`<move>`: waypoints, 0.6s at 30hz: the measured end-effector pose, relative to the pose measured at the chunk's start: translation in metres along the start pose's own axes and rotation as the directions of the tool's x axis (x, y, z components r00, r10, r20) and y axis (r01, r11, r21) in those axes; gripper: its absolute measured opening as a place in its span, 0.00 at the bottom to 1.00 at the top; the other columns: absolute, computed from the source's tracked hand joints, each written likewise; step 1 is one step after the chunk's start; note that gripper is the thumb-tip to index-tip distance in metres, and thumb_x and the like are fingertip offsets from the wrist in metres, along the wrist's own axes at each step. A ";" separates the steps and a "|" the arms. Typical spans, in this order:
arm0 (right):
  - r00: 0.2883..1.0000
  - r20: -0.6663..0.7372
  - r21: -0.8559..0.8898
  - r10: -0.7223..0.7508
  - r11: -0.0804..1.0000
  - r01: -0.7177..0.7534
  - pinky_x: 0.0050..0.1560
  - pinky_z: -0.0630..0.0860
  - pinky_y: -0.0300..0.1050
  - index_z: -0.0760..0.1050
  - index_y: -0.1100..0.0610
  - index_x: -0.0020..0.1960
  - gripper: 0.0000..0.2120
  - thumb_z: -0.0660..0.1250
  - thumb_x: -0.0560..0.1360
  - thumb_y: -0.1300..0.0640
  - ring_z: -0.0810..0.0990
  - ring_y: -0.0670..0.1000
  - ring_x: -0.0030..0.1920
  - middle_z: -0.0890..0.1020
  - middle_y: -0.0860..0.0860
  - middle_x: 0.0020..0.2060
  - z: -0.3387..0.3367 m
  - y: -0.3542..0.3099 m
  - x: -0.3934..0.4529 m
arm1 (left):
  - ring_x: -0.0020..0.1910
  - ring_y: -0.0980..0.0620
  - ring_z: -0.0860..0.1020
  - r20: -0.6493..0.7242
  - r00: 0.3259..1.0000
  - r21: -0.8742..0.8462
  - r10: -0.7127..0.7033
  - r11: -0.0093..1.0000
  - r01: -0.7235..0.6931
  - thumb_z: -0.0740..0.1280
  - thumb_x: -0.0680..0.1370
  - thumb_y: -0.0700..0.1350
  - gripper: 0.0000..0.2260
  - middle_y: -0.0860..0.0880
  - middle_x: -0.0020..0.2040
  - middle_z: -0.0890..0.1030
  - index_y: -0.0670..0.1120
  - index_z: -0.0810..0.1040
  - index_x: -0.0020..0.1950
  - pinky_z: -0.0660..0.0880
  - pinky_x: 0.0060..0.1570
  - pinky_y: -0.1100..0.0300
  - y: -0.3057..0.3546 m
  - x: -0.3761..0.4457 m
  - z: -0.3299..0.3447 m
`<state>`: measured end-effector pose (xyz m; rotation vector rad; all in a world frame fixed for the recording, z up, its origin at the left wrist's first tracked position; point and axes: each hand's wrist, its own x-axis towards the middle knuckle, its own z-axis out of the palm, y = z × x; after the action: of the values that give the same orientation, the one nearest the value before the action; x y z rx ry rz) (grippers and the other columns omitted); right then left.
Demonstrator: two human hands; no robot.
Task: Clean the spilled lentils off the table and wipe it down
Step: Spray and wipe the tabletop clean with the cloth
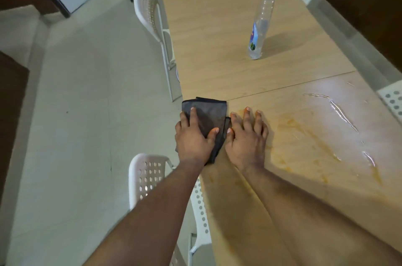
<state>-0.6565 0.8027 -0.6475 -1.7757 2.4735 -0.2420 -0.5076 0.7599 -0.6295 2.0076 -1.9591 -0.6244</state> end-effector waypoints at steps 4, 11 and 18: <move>1.000 0.003 0.041 -0.020 0.999 0.020 0.79 0.56 0.66 0.68 0.46 0.80 0.29 0.53 0.81 0.42 0.53 0.64 0.83 0.61 0.57 0.83 0.000 0.003 0.001 | 0.71 0.42 0.69 -0.023 0.998 -0.038 -0.066 0.997 0.065 0.76 0.75 0.59 0.41 0.47 0.76 0.71 0.48 0.63 0.82 0.74 0.68 0.43 0.008 0.000 -0.010; 1.000 0.008 0.081 0.000 0.997 0.000 0.80 0.55 0.65 0.68 0.45 0.79 0.27 0.60 0.81 0.43 0.52 0.61 0.84 0.61 0.53 0.83 -0.001 0.004 0.002 | 0.56 0.41 0.81 -0.031 0.973 -0.056 -0.229 0.972 0.227 0.78 0.75 0.49 0.22 0.44 0.55 0.83 0.44 0.76 0.65 0.78 0.54 0.51 0.004 0.001 -0.039; 0.986 0.165 0.247 0.003 0.968 -0.044 0.83 0.43 0.57 0.64 0.40 0.81 0.32 0.68 0.79 0.43 0.42 0.53 0.85 0.54 0.45 0.85 -0.012 0.008 0.010 | 0.49 0.47 0.81 0.150 0.915 -0.318 -0.374 0.858 0.403 0.80 0.74 0.48 0.13 0.51 0.44 0.80 0.47 0.78 0.47 0.74 0.37 0.60 0.015 -0.011 -0.060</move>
<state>-0.6690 0.7969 -0.6373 -1.5947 2.2369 -0.3724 -0.4923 0.7638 -0.5689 2.1820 -1.3557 -1.0759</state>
